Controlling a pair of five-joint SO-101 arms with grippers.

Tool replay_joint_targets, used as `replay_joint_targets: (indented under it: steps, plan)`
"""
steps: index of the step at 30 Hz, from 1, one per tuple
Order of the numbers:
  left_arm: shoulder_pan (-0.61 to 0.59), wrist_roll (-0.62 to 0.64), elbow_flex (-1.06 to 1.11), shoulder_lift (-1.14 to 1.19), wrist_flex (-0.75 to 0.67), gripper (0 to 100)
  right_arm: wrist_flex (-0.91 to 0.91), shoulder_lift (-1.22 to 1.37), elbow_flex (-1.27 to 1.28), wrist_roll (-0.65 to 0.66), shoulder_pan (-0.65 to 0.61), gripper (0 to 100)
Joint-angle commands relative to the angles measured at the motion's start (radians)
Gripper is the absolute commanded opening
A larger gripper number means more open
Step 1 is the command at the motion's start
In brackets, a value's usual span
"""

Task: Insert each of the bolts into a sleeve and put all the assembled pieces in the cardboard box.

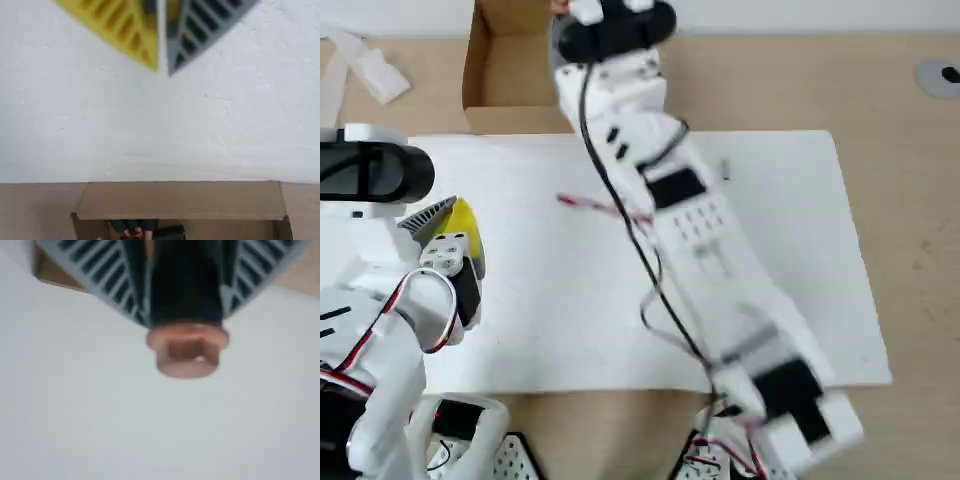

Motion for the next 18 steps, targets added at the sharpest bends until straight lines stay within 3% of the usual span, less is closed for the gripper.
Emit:
replay_joint_targets:
  steps: [1,9,18]
  plan:
    - [-0.014,-0.006,0.028,-0.001,-0.020,1,-0.043,0.211,-0.274,0.003,0.045,0.9]
    - [-0.012,-0.006,0.124,-0.030,-0.071,1,-0.041,0.727,-0.825,0.011,0.061,0.9]
    - [-0.014,-0.009,0.368,-0.194,-0.164,1,-0.041,1.290,-1.422,0.184,0.061,0.9]
